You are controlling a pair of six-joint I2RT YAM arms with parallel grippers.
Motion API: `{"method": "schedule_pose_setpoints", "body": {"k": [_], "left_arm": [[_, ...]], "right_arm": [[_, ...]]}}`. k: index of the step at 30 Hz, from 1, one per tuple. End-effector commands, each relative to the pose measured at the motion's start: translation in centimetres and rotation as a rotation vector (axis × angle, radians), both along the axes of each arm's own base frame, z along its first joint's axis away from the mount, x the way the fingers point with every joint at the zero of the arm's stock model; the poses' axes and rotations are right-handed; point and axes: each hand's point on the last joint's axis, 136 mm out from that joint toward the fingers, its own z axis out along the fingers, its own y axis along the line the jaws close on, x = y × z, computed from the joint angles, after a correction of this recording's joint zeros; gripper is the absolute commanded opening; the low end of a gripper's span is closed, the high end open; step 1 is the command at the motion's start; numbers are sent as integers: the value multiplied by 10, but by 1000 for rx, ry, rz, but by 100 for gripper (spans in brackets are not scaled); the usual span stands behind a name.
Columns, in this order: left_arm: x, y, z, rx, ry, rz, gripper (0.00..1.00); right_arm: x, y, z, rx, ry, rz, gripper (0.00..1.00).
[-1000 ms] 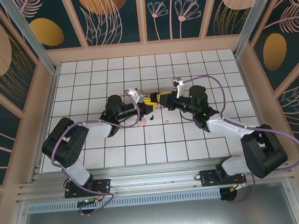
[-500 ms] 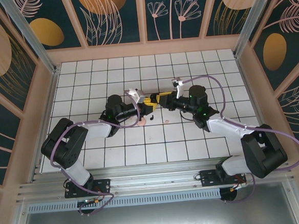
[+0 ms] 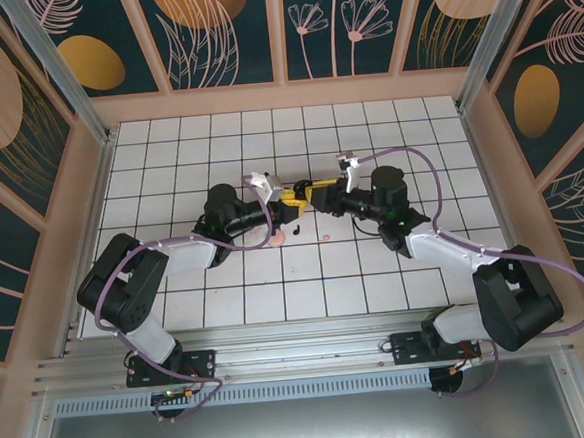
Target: Insert wireless bluetooth earbuds into charging case
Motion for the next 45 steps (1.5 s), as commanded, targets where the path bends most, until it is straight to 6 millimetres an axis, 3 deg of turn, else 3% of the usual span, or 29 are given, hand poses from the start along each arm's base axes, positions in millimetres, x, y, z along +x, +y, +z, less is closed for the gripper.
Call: {"method": "schedule_pose_setpoints", "body": {"k": [1, 11, 22, 31, 37, 45], "left_arm": [[-3, -3, 35, -48, -111, -23, 12], [-3, -3, 29, -35, -105, -22, 12], [-3, -3, 29, -31, -104, -24, 12], [-3, -2, 30, -30, -97, -16, 12], [9, 14, 15, -4, -45, 39, 13], [34, 51, -2, -11, 57, 193, 12]], "right_arm": [[-8, 1, 18, 27, -26, 39, 42], [-15, -5, 38, 66, -51, 44, 54], [-8, -26, 48, 96, -18, -18, 55], [4, -28, 30, 35, 51, -48, 51], [31, -50, -19, -182, 297, -243, 48], [31, -49, -67, -446, 578, -354, 47]]}}
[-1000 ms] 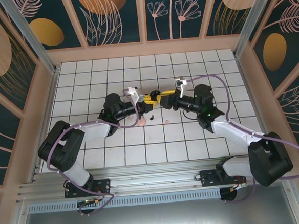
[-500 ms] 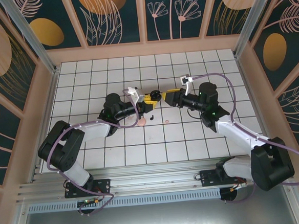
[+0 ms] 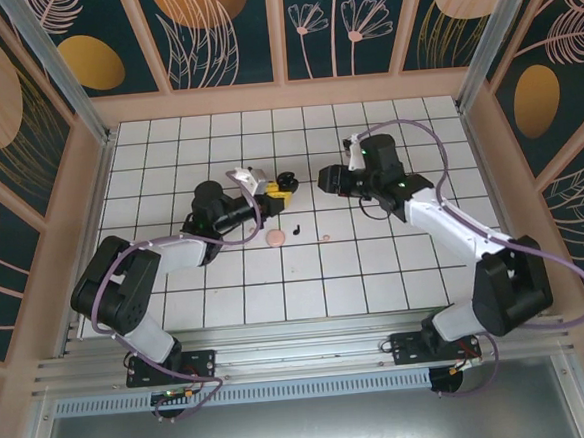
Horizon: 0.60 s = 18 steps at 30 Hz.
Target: Insert wireless bluetooth earbuds into charging case
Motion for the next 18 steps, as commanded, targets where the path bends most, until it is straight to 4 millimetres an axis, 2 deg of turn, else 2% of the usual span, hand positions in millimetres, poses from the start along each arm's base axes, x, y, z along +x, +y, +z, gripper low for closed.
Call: {"method": "schedule_pose_setpoints", "body": {"k": [1, 11, 14, 18], "left_arm": [[7, 18, 4, -29, 32, 87, 12], [25, 74, -17, -62, 138, 317, 12], [28, 83, -23, -73, 161, 358, 12], [32, 96, -24, -100, 185, 423, 12]], "right_arm": [[-13, -14, -41, -164, 207, -78, 47], [-32, 34, -90, -236, 417, -12, 43], [-30, 47, -101, -267, 421, 35, 43], [-25, 77, -107, -200, 411, 170, 42]]}}
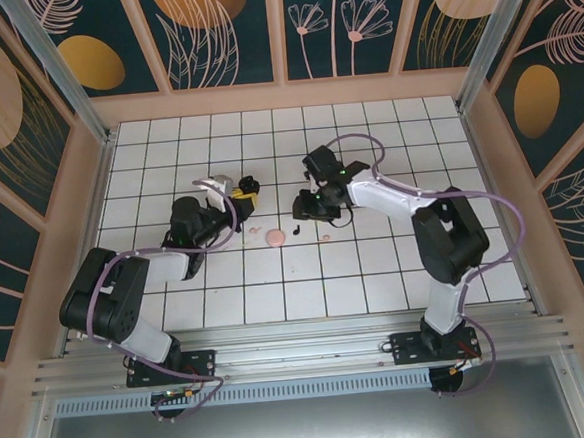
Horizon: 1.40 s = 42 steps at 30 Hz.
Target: Insert wireless bluetooth earbuds into charging case
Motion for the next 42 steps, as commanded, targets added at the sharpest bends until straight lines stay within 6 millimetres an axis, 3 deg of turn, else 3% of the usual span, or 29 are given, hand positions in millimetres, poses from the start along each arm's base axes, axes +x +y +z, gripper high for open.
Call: {"method": "schedule_pose_setpoints", "body": {"k": [1, 5, 12, 17, 23, 30, 36, 42], "left_arm": [[6, 13, 18, -57, -32, 73, 12], [7, 24, 17, -66, -24, 114, 12], [7, 32, 18, -65, -26, 141, 12], [8, 33, 20, -52, -33, 142, 12], [7, 34, 21, -39, -40, 146, 12], [6, 35, 22, -20, -41, 144, 12], [5, 35, 22, -15, -39, 141, 12], [4, 35, 22, -14, -35, 142, 12]], "right_arm": [[3, 26, 2, 79, 3, 114, 41], [8, 44, -12, 92, 24, 197, 41], [18, 51, -34, 58, 35, 259, 40], [16, 45, -53, 7, 52, 286, 41], [-3, 31, -67, -45, 112, 329, 41], [-28, 12, -62, -69, 155, 330, 40], [-51, 11, -53, -42, 194, 338, 40], [-46, 13, -24, -33, 140, 325, 40]]}}
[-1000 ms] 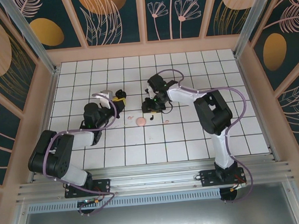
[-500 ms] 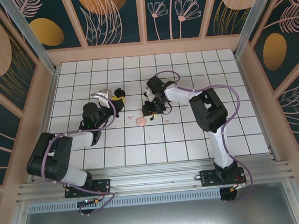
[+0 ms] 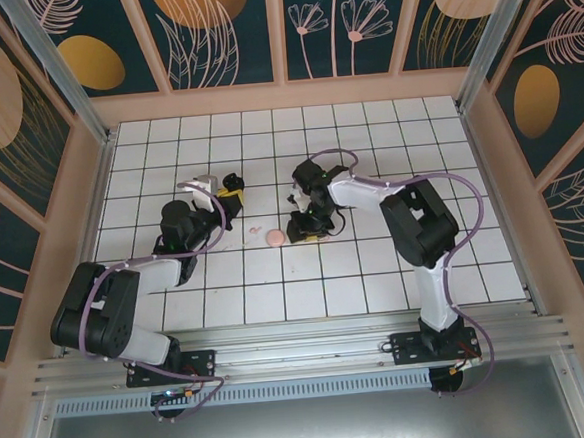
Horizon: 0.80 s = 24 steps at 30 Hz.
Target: Insert wireless bluetooth earbuds into charging case
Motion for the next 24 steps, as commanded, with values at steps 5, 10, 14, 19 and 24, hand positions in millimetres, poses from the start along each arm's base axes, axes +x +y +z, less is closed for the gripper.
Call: {"method": "schedule_pose_setpoints", "body": {"k": [5, 10, 14, 19, 24], "left_arm": [[0, 3, 9, 2, -27, 7, 12], [1, 7, 8, 12, -23, 32, 12], [2, 7, 7, 12, -22, 33, 12], [1, 7, 8, 10, -22, 33, 12], [1, 7, 6, 20, -22, 31, 12]], "right_arm": [[20, -11, 33, -109, -111, 4, 38], [33, -8, 26, -165, -163, 55, 37], [39, 2, 22, -176, -190, 92, 36], [39, 13, 10, -182, -179, 130, 36], [34, 13, -3, -222, -162, 157, 36]]}}
